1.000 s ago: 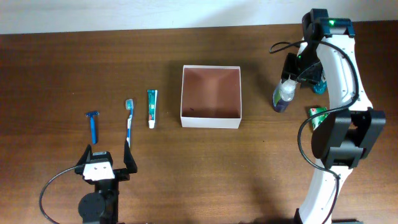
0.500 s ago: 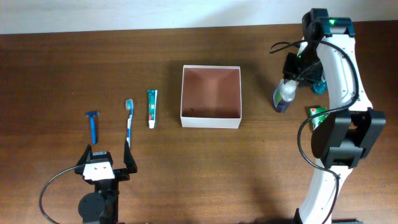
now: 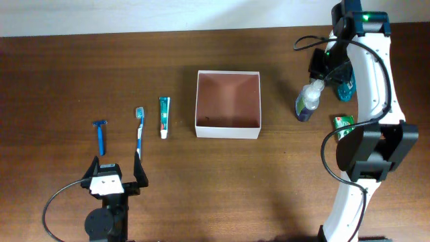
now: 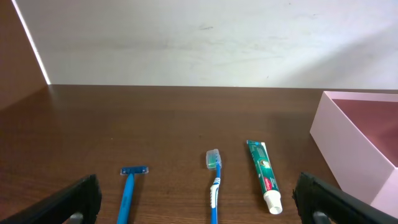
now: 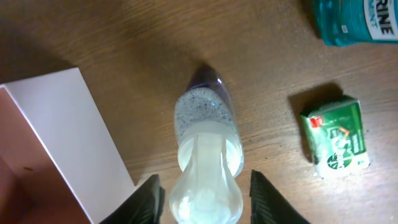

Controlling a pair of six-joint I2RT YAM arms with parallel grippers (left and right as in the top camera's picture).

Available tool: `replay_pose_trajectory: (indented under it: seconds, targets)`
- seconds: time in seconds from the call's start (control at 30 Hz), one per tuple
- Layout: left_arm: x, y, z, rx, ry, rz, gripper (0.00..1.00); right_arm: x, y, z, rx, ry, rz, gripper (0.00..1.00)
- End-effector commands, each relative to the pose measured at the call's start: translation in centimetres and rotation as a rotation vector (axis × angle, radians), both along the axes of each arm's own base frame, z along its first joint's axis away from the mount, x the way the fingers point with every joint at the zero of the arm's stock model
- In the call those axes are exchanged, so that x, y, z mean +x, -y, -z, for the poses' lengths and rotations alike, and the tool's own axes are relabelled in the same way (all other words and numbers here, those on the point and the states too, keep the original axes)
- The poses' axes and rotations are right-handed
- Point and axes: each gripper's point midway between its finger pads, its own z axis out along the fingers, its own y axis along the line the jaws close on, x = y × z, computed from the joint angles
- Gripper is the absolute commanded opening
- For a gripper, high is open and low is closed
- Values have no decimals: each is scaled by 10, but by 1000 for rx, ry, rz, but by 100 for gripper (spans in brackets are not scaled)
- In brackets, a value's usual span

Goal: Pack container
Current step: 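Close the right gripper on the soap bottle and lift it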

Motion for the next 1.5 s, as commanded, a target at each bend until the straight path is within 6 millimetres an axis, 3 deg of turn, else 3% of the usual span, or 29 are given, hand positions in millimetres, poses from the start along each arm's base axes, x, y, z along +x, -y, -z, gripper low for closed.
replay_pose_trajectory:
  seconds: [0.0, 0.27, 0.97, 1.13, 1.47]
  targets:
    - [0, 3, 1, 11, -2, 16, 99, 0, -1, 5, -4, -14, -1, 41]
    - [0, 3, 1, 11, -2, 16, 99, -4, -2, 17, -2, -42, -1, 42]
    - [0, 3, 1, 11, -2, 16, 99, -5, -2, 17, -1, -48, -1, 41]
    - [0, 3, 1, 11, -2, 16, 99, -5, -2, 18, -2, -48, -1, 48]
    - [0, 3, 1, 11, -2, 16, 99, -3, -4, 19, -3, -48, -10, 48]
